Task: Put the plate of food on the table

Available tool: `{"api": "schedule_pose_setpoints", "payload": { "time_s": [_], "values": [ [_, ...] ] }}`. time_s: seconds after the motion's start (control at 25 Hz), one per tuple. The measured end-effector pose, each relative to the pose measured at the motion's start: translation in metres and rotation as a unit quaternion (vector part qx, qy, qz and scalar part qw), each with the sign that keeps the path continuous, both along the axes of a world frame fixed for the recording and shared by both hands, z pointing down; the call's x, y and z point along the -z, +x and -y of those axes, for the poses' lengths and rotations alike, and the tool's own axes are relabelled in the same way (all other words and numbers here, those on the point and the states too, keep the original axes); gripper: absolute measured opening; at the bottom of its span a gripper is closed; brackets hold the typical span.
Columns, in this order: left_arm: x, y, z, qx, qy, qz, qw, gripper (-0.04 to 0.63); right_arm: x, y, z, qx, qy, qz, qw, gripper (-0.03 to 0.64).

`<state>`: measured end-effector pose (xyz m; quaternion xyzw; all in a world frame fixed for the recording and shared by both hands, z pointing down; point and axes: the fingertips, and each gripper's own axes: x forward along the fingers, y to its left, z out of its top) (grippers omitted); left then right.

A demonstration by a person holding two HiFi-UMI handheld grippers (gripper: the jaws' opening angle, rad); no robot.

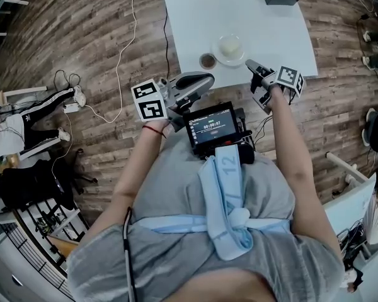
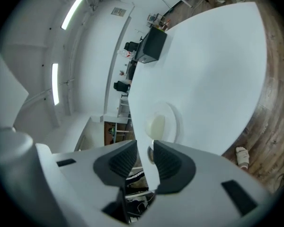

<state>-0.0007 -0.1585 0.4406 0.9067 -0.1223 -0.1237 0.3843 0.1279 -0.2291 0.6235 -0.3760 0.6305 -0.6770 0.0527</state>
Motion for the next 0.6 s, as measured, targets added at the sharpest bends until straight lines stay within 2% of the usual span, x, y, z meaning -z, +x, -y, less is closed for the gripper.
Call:
{"api": "schedule_pose_setpoints", "payload": {
  "time_s": [0.12,0.24,0.4,0.48,0.6],
  "values": [
    [0.0,0.0,-0.001,-0.004,0.004,0.002,1.0,0.02,0.032,-0.014,-0.001,0.022,0.061,0.031,0.997,0.106],
    [0.0,0.0,-0.002,-0.007,0.007,0.003,0.9999,0.02,0.075,-0.024,-0.003,0.027,0.154,0.059,0.986,0.106],
    [0.0,0.0,-0.003,-0.013,0.014,0.006,0.9998,0.02,0.127,-0.026,-0.015,0.042,0.296,0.035,0.954,0.106],
    [0.0,0.0,-0.004,-0.02,0.019,0.009,0.9996,0.02,0.142,-0.028,-0.022,0.056,0.342,0.017,0.938,0.106],
    [-0.001,0.002,-0.008,-0.03,0.021,0.015,0.9992,0.02,0.157,-0.03,-0.036,0.071,0.384,-0.004,0.921,0.106]
  ]
}}
